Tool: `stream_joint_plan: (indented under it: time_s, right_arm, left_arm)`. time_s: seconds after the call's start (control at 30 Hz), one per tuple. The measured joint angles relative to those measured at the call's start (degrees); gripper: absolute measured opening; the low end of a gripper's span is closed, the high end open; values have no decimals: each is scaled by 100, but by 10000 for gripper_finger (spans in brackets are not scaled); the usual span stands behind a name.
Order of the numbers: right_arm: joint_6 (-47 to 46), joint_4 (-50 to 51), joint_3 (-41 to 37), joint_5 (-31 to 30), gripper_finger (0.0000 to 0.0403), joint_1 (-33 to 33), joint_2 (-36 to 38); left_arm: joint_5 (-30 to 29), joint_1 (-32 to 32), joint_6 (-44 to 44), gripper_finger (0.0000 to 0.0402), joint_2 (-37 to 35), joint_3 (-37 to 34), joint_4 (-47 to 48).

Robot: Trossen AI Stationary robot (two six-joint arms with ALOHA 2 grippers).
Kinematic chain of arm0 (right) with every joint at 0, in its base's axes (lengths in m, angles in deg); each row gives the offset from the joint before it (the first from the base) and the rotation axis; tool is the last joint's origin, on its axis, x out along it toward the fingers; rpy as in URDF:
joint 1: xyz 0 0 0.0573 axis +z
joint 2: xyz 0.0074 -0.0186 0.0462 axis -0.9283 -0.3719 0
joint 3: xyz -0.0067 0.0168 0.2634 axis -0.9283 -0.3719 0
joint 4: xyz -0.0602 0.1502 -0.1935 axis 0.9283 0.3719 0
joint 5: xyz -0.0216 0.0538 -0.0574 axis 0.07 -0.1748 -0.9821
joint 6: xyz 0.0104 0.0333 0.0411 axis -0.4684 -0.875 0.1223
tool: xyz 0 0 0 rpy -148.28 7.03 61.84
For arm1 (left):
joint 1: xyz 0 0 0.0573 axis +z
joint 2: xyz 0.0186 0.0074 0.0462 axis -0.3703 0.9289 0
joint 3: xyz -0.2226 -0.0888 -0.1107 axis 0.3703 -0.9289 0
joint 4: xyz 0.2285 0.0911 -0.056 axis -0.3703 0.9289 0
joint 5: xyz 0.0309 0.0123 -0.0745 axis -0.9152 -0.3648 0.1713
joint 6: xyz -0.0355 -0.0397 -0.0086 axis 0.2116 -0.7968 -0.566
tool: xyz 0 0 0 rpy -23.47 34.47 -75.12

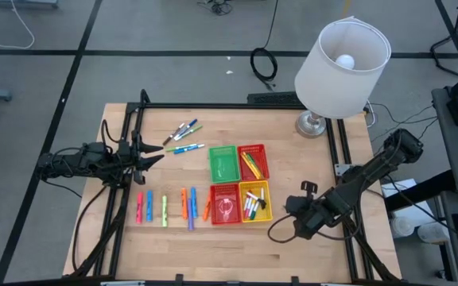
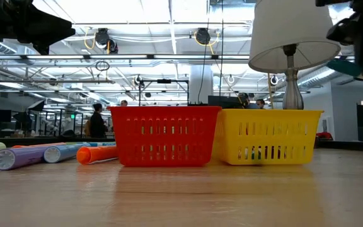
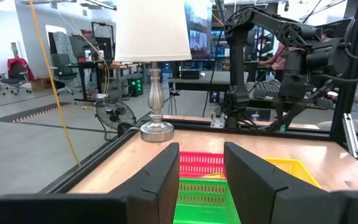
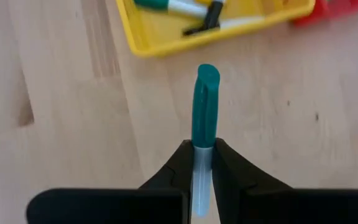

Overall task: Pick & Place Markers
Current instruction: Put the small green highlighter pen into the yellow bin

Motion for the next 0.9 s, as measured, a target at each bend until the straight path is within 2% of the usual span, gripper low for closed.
stream_joint_plan:
  time_s: [0.4,0.77,0.9]
  right_arm:
    - [1191,-1085,-55,-643,22,-317,16]
    - [2907,-4863,-1676,-567,22,-1033,558]
    - [3523,-6516,-2184,-13,22,-1348,553]
  left_arm:
    - [-2,0,1,134,0,1,0]
    - [0,0,0,134,-2,0,-4]
    - [0,0,1,134,-2,1,-7]
